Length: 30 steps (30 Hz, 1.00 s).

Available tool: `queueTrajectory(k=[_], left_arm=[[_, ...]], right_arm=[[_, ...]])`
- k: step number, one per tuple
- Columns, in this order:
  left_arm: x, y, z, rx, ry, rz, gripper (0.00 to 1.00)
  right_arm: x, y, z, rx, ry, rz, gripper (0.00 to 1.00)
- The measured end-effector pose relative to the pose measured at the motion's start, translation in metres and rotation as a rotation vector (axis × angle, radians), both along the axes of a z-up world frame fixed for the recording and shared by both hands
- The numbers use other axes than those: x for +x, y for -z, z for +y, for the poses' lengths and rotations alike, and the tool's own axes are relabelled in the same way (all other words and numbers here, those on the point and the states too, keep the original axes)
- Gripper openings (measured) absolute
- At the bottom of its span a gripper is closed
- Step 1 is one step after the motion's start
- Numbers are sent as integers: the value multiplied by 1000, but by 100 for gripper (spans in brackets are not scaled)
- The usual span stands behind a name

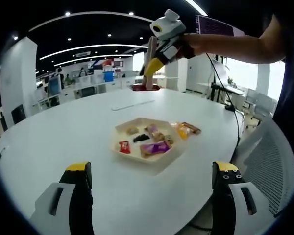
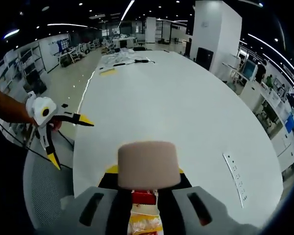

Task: Place the target food into the container with the food tongs after gripping and lifting it, then release it inside without dropping or visibly crushing the food.

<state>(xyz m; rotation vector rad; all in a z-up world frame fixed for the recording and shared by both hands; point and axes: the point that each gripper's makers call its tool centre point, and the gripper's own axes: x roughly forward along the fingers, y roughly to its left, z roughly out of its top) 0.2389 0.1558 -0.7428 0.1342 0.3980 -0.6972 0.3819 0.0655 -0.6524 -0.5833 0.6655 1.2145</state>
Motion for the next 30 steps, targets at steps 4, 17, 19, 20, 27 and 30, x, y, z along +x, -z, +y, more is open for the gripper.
queueTrajectory(k=[4,17,19,20,27,30], left_arm=[[0,0,0,-2,-1,-1,99],[0,-1,0,-2,-2,-2,99],[0,-1,1,-3,-2,-1,99],[0,-1,1,-3,-3,-1,99],[0,-1,1,-2,-2,-2,99],[0,-1,0,-1,-1,-2,99]], right_arm=[[-2,2,4,-7,-11,-1,18],[-4,3,6,17,-4,9,21],[-4,3,5,15,-4,4,21],[-3,3,5,15,-4,1,21],[-3,-1,3,28,1,-7,21],[-2,-5,2,39,10,-15,21]])
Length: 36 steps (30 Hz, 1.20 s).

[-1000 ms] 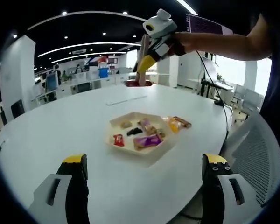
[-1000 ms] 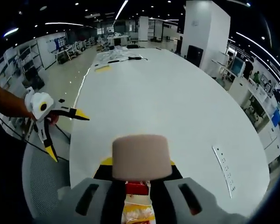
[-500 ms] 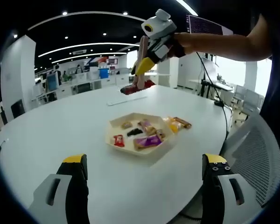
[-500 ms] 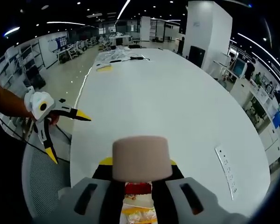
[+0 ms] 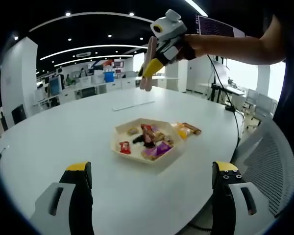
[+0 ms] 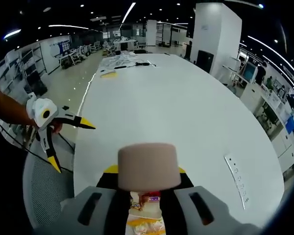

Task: Place the target food into the container with the food tongs after gripping and lifting it, then release it inside without dropping or visibly crushing the food.

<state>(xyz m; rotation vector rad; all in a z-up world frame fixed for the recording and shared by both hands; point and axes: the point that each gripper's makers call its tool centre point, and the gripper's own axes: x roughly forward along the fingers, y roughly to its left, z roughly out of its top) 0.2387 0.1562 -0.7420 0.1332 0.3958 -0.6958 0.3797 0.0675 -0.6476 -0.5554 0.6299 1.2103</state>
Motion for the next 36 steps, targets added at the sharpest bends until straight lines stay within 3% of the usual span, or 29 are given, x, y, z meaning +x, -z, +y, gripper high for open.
queueTrajectory(k=[15,36], left_arm=[[-1,0,-1,2,8,1,99],[-2,2,-3,9,20,7,99]], right_arm=[[0,-7,-18,16,29,-21,22],[-3,2,-86,10,143,-29,23]])
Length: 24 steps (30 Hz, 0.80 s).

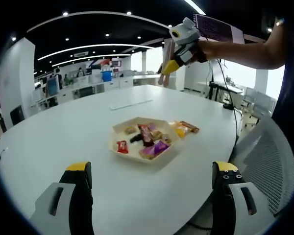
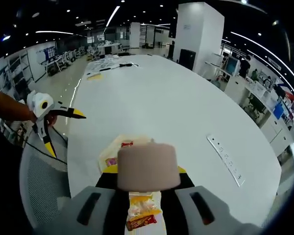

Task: Place the target food into the container with the food tongs after gripping and lifting it, then release it inside without dropping or visibly crushing the food.

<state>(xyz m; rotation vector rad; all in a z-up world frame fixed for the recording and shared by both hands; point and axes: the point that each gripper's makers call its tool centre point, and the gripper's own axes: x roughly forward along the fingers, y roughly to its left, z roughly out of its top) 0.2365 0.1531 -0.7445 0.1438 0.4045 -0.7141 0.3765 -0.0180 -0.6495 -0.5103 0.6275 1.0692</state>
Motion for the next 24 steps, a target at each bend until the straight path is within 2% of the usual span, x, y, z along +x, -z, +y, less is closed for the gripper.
queueTrajectory(k=[6,19,24], left_arm=[[0,0,0,0,0,-1,99],[0,-1,-1,4,2,-5,99],[-1,-1,-1,7,2,-5,99]], right_arm=[[-2,1,-13,7,27,-4,23],[-11,9,-60,4,126,-22,23],[-23,14,-79,-25,149,-36,23]])
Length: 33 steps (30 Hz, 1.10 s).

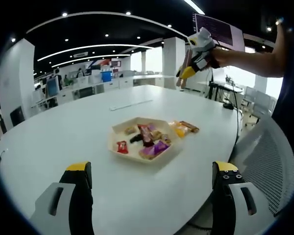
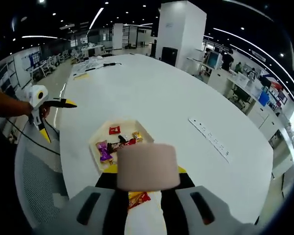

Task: Place the target food into the container with the food tongs after gripping and lifting it, then release it inside without dropping or visibly crushing the food.

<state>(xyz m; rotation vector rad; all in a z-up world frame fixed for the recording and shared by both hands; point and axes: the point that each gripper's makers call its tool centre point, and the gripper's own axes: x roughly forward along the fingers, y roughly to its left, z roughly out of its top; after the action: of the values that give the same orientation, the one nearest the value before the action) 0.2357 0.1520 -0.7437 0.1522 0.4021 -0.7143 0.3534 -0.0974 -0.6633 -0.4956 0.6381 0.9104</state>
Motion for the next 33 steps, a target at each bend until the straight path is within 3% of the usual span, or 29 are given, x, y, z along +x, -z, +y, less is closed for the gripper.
queueTrajectory(k=[8,22,33], left_arm=[[2,0,2,-5,-10,-4,99],[1,1,1,2,-4,3,99],[1,2,0,4,-3,7,99]], right_arm=[[-19,13,-13,-41,-2,-6,23],[-23,26,-17,-35,33,-1,23],[-17,57,-26,-28,127,29,23]])
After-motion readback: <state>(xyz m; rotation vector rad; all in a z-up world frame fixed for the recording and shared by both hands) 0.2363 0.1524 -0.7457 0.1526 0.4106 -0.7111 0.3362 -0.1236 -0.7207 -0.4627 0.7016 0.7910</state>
